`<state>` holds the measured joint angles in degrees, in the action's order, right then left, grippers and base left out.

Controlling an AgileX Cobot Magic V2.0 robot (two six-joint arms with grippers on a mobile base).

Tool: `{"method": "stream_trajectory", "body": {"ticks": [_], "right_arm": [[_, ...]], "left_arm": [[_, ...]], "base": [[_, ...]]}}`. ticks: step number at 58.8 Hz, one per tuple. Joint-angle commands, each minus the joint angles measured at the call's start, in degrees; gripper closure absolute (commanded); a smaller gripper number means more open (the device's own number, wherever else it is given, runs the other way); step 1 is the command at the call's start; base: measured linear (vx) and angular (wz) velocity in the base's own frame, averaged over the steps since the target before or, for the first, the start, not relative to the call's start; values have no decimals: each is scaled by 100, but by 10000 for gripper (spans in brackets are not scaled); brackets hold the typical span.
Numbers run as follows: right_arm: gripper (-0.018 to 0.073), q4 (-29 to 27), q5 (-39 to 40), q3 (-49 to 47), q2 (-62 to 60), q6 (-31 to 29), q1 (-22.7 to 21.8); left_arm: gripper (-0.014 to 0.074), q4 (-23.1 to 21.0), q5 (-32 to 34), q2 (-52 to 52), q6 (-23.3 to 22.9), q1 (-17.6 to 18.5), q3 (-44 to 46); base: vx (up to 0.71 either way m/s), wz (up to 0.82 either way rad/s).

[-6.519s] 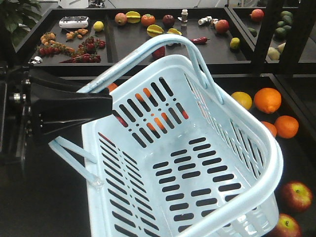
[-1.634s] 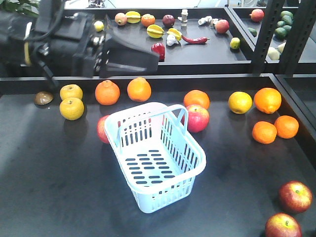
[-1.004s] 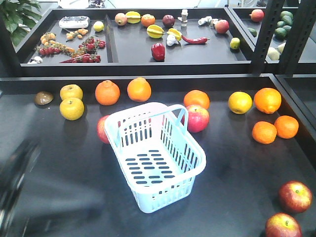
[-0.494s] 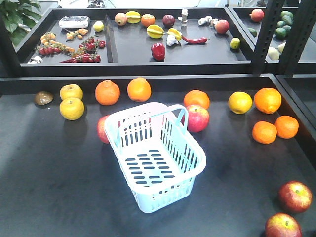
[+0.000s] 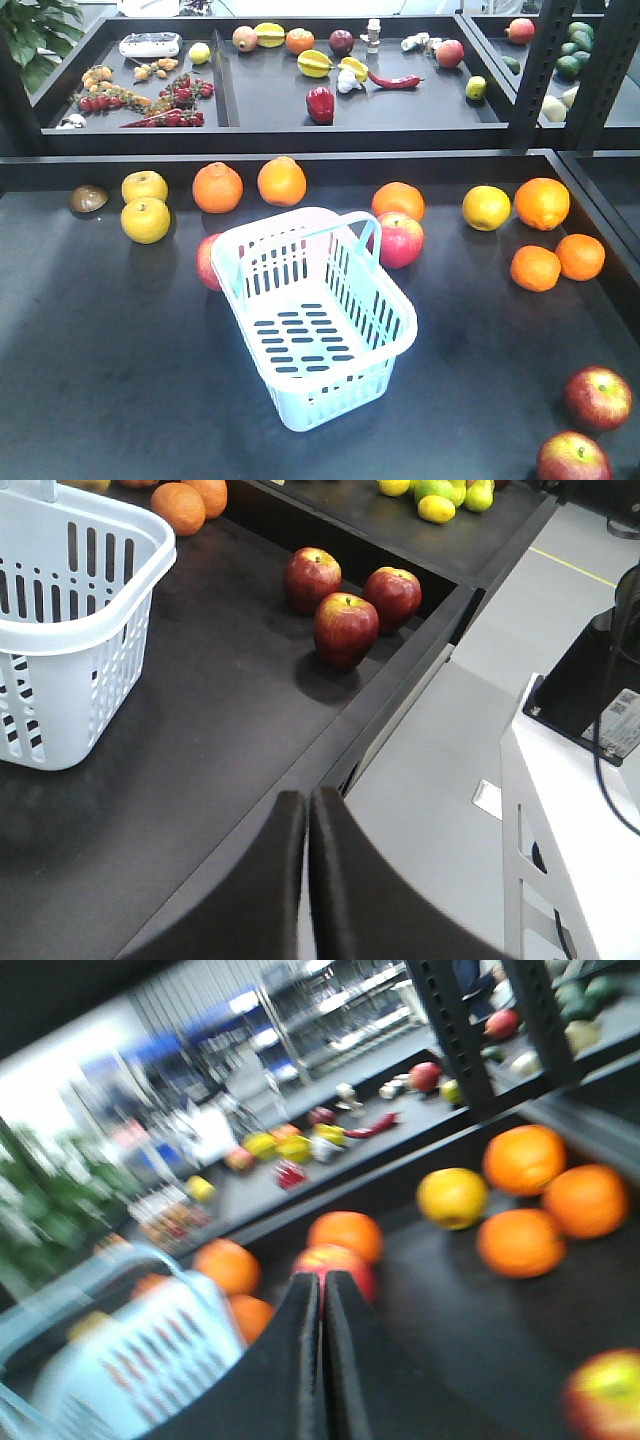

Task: Pick three apples into basket with both arms
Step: 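Reach the right gripper down over a red apple near the table edge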

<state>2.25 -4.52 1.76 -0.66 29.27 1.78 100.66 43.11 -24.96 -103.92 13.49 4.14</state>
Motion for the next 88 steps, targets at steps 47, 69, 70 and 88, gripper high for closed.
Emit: {"method": "stream_trajectory", "body": {"ticks": [47, 69, 70, 88], "right_arm": [[550, 339, -3964, -3198, 2456, -1346, 68], [531, 959, -3492, -4027, 3998, -1541, 68], [528, 966, -3562, -4057, 4047, -1554, 68], [44, 722, -4306, -4780, 6111, -2501, 68]], "left_arm": [[602, -89, -36, -33, -54, 38, 133], [602, -89, -36, -33, -54, 38, 133], [602, -89, -36, -33, -54, 38, 133], [603, -89, -41, -33, -54, 38, 133]], "base": [[0, 0], [0, 0], [0, 0], [0, 0]]}}
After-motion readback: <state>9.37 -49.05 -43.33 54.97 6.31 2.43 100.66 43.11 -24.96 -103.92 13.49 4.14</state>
